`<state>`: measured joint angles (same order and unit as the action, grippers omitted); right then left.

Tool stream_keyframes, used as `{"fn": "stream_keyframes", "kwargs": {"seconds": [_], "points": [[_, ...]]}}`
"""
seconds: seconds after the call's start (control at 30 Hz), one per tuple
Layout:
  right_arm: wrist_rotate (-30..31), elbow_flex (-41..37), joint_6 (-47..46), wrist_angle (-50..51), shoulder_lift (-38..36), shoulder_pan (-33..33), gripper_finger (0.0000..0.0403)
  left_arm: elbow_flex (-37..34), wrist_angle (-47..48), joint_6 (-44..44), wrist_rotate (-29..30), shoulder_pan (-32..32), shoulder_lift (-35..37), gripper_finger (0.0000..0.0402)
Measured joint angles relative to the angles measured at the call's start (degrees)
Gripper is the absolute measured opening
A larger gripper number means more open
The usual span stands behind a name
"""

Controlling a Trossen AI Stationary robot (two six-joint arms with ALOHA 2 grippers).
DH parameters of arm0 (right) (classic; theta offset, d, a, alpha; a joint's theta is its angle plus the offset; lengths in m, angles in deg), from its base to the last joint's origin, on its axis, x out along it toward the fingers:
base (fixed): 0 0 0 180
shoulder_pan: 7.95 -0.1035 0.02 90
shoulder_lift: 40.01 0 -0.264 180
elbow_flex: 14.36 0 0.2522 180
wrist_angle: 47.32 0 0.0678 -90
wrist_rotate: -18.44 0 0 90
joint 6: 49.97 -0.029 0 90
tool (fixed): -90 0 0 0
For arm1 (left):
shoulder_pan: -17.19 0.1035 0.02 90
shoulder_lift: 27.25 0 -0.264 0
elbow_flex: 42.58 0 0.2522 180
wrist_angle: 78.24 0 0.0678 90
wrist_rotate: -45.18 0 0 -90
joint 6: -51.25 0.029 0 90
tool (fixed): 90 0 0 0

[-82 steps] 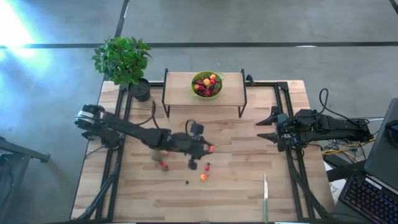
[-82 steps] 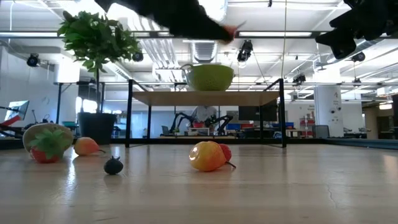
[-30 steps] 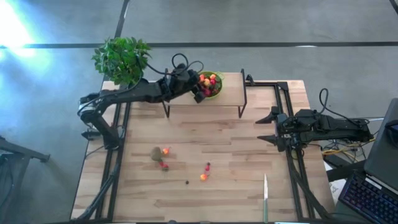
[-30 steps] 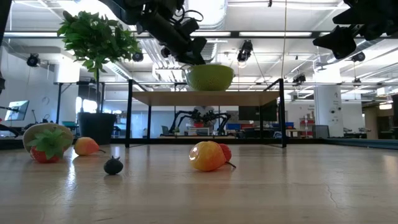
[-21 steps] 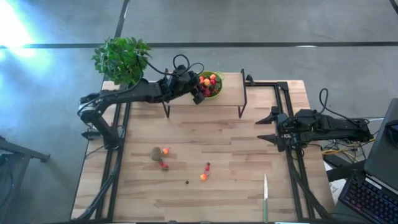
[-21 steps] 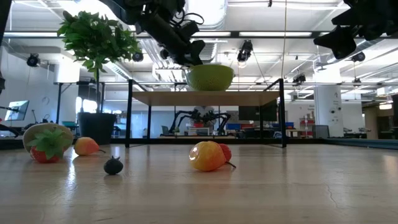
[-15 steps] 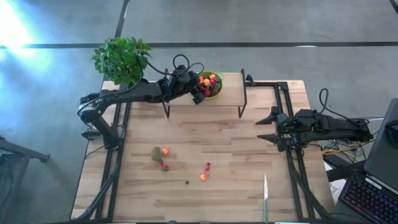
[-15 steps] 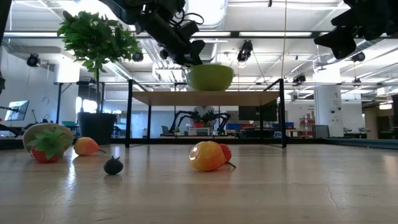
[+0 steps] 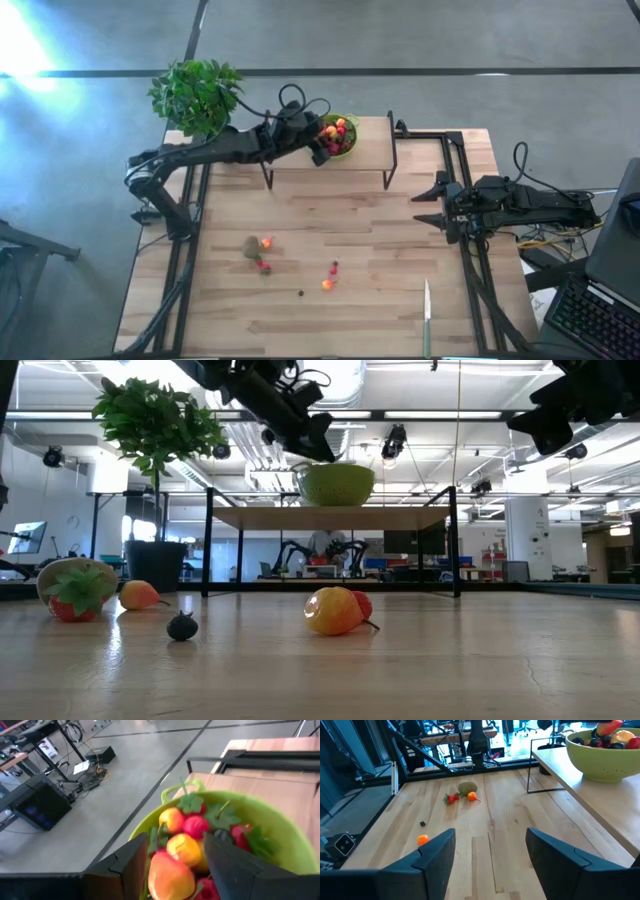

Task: Pick & Place Fruit
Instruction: Put the yellow peach into the green strainer bowl on the shelf

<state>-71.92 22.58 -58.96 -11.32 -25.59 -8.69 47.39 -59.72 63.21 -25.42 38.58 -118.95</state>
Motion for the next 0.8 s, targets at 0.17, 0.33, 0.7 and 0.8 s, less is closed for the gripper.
{"fn": "stream_keyframes", "kwargs": {"seconds": [0.17,0.33,0.7,0.8], "points": [[0.00,0.00,0.00,0.00,0.00,0.01,0.0224,4.38,7.37,-0.01,-0.02,-1.54,0.01,0.0202],[0.00,0.00,0.00,0.00,0.00,0.01,0.0216,9.64,22.12,-0.07,-0.37,-4.14,0.00,0.0202],[0.00,0.00,0.00,-0.01,0.00,0.01,0.0203,12.96,49.74,-3.40,-5.49,-12.43,0.01,0.0202],[0.01,0.00,0.00,-0.01,0.00,0.00,0.0199,10.64,51.97,-4.70,-7.22,-14.92,0.01,0.0202]]}}
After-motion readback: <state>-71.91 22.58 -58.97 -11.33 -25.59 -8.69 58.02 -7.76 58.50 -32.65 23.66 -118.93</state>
